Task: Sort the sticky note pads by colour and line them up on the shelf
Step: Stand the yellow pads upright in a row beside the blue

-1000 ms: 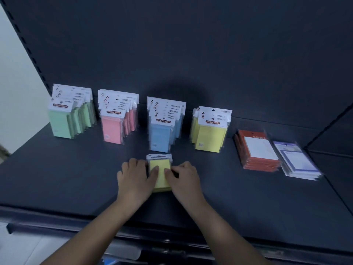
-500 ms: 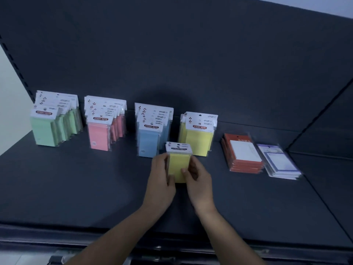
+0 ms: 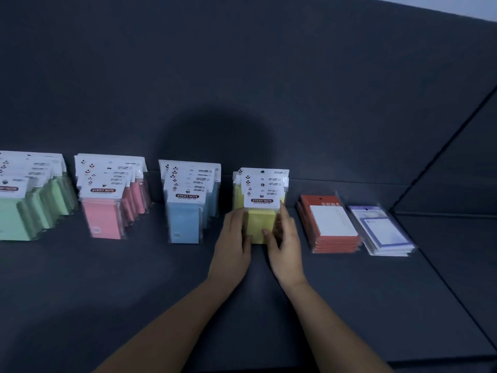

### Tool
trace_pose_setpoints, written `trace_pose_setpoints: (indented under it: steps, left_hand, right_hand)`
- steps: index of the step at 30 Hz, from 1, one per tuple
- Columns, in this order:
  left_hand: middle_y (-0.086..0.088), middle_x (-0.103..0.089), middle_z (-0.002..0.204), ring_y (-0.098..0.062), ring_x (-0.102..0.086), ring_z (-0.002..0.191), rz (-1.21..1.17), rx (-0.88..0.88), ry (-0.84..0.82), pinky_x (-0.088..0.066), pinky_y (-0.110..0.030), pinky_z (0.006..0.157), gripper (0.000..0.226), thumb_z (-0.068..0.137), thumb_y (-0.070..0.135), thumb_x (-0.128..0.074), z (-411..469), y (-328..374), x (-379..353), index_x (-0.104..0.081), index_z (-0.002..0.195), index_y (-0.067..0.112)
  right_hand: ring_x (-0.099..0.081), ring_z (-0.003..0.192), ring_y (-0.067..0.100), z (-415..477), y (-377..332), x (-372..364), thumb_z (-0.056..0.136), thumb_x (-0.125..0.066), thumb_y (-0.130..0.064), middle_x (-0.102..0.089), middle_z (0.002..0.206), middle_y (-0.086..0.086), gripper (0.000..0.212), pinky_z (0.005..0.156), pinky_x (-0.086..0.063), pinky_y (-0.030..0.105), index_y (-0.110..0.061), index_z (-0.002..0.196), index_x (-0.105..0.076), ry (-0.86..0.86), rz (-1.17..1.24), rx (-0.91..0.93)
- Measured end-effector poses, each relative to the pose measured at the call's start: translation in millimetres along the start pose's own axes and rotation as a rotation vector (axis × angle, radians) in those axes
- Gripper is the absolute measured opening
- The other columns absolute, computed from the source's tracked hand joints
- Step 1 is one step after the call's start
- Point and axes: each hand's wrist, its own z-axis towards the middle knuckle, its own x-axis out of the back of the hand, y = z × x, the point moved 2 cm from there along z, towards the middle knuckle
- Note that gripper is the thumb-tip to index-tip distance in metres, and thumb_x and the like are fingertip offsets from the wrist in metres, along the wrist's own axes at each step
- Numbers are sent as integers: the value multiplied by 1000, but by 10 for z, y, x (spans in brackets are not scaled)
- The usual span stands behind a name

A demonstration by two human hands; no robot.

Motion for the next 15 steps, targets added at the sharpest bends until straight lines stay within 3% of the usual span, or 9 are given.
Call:
trace_pose_setpoints:
  steps: [7, 12, 15]
  left_hand:
    - [-3, -48, 111, -17, -50, 98, 120, 22, -5, -41, -25, 83, 49, 91, 10, -52, 64, -115, -94, -38, 137, 15]
    - [0, -50, 105, -16, -50, 93, 100, 18, -26, -42, -28, 82, 49, 90, 11, -54, 80, -127, -107, -38, 136, 15]
    - [6, -46, 99, -13, -49, 90, 80, 18, -18, -44, -30, 82, 48, 90, 10, -54, 80, -143, -104, -39, 136, 14]
  right_hand:
    - [-51, 95, 18, 49, 91, -31, 89, -57, -8, -45, 104, -1, 51, 93, -44, 34, -12, 137, -41, 65, -170, 0]
    - [-46, 112, 16, 43, 94, -19, 86, -59, -6, -38, 116, -4, 52, 103, -38, 32, -10, 136, -43, 110, -200, 4]
    - [-49, 111, 18, 42, 87, -29, 88, -57, -6, -38, 119, -2, 54, 103, -41, 35, -10, 139, -40, 89, -182, -17]
